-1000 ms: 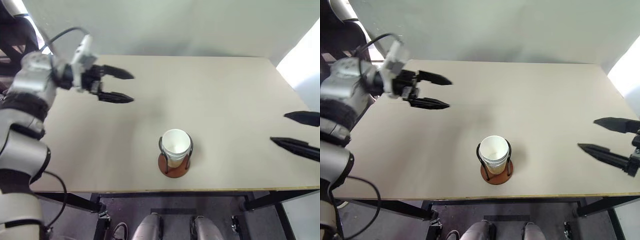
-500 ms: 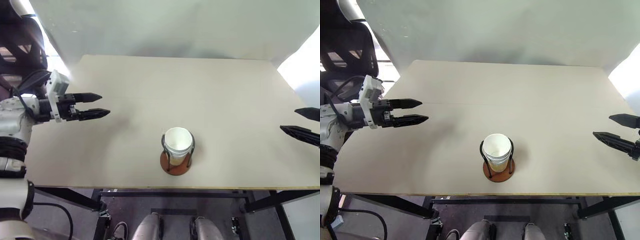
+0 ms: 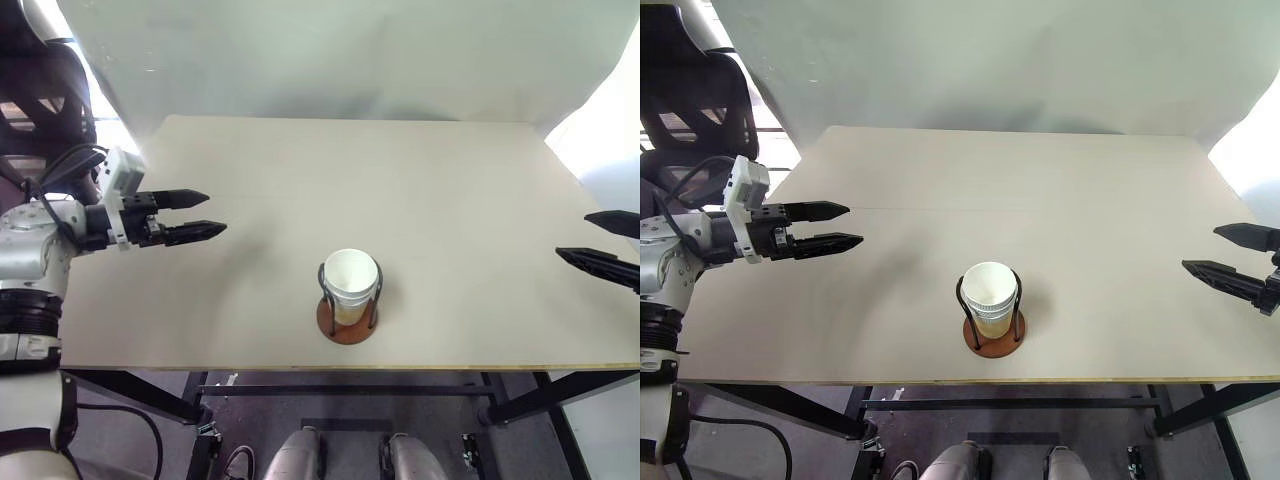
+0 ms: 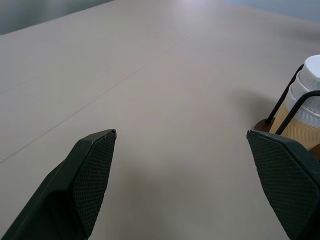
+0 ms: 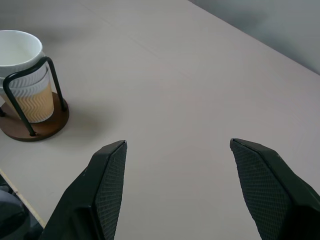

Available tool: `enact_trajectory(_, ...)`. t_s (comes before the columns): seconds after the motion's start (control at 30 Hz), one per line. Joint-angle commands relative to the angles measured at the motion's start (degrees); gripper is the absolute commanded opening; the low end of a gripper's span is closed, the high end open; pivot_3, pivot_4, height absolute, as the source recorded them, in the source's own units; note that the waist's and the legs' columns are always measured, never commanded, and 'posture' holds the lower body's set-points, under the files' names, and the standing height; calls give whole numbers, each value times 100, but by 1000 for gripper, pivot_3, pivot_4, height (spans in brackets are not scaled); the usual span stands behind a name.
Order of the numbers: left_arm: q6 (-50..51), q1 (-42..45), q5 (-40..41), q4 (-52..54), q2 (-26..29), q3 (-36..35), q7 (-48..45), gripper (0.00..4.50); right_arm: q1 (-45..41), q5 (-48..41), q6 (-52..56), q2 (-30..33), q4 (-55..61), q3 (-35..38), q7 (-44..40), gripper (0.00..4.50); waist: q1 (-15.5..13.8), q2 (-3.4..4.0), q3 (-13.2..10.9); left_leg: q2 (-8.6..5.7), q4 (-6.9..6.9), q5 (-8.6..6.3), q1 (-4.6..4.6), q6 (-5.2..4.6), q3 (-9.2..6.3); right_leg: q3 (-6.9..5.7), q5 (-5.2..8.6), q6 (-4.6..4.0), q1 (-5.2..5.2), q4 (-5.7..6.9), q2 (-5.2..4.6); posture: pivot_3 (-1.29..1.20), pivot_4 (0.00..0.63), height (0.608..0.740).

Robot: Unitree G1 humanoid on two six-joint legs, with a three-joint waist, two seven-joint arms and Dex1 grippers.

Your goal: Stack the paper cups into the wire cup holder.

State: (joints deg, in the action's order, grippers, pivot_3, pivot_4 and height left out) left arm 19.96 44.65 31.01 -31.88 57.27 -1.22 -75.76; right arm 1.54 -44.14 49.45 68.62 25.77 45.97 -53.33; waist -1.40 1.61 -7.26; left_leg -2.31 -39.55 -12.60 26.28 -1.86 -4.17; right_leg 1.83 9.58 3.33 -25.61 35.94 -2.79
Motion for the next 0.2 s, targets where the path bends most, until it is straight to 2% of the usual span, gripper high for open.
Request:
enact_trajectory(0.03, 29, 15, -133, 173, 49, -229, -132, 4474, -101, 4, 53, 51, 103, 31, -23, 3375, 0, 0, 0, 0, 5, 0, 0, 0, 0, 0, 0, 0, -2, -1, 0, 0, 150, 740)
enact_trajectory(0.2, 12, 133, -282, 23, 105, -319, -317, 4474, -207, -42, 111, 2, 88, -19, 25, 3375, 0, -3, 0, -1, 47, 10, 1, 7, 2, 1, 0, -6, -17, -6, -3, 0, 150, 740)
